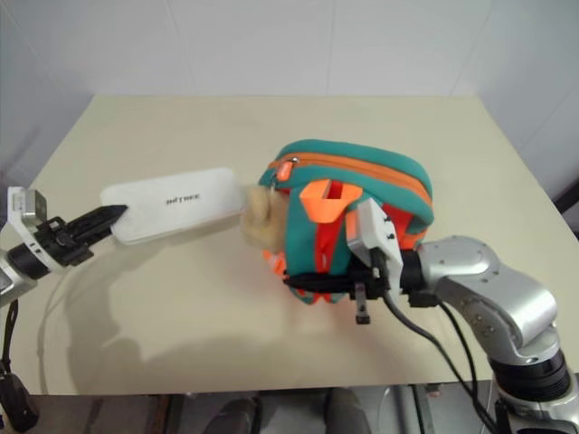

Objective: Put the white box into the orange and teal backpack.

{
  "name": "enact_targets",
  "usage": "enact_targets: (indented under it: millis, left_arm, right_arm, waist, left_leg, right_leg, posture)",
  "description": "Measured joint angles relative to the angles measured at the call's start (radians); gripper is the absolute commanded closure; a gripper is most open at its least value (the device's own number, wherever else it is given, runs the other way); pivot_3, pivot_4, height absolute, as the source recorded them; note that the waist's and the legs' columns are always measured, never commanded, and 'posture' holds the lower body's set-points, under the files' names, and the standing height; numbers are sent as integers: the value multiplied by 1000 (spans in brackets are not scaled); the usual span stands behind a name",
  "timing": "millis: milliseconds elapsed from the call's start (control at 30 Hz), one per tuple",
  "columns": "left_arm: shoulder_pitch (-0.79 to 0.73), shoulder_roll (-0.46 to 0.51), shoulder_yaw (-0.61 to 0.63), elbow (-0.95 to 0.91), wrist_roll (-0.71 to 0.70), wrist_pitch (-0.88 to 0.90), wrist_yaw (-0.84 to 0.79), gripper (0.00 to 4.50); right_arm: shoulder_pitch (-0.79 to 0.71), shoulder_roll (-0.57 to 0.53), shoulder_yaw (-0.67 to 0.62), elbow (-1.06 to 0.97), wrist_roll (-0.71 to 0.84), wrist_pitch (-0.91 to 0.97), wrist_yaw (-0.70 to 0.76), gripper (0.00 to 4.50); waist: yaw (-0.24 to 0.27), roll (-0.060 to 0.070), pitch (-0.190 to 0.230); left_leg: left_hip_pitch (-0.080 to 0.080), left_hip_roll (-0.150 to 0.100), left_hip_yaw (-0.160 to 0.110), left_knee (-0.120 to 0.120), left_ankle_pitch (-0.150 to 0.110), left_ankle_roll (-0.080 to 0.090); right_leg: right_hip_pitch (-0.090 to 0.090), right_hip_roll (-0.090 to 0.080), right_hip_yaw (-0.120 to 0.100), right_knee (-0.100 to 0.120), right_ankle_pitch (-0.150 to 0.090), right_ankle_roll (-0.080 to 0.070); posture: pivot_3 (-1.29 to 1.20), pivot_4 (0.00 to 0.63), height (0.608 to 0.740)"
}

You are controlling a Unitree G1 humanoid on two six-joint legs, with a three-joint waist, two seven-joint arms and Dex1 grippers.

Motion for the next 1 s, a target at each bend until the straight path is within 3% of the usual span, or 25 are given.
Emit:
enact_targets:
  millis: [467,767,1000]
  left_arm:
    - [9,29,-11,-12,2,1,-47,3228]
    - [101,64,-16,-261,0,-117,-167,3228]
    - [186,59,119,-409,-24,-264,-239,3228]
  right_arm:
    - [-58,-134,-47,14,199,44,169,4003]
    - [-36,-94,16,53,95,-15,172,4003]
    - [-7,-94,27,96,22,-63,201,4003]
  waist:
    - [1,0,0]
    - [2,0,0]
    - [-1,0,0]
  left_leg:
    - [-1,0,0,1,-1,0]
    - [-1,1,1,2,-1,-1]
    - [-1,1,2,2,-1,0]
  right_leg:
    - [0,0,0,-2,0,0]
    - [0,0,0,-3,0,0]
    - [0,0,0,-3,0,0]
  posture:
    - [0,150,740]
    - [0,150,740]
    - [0,150,740]
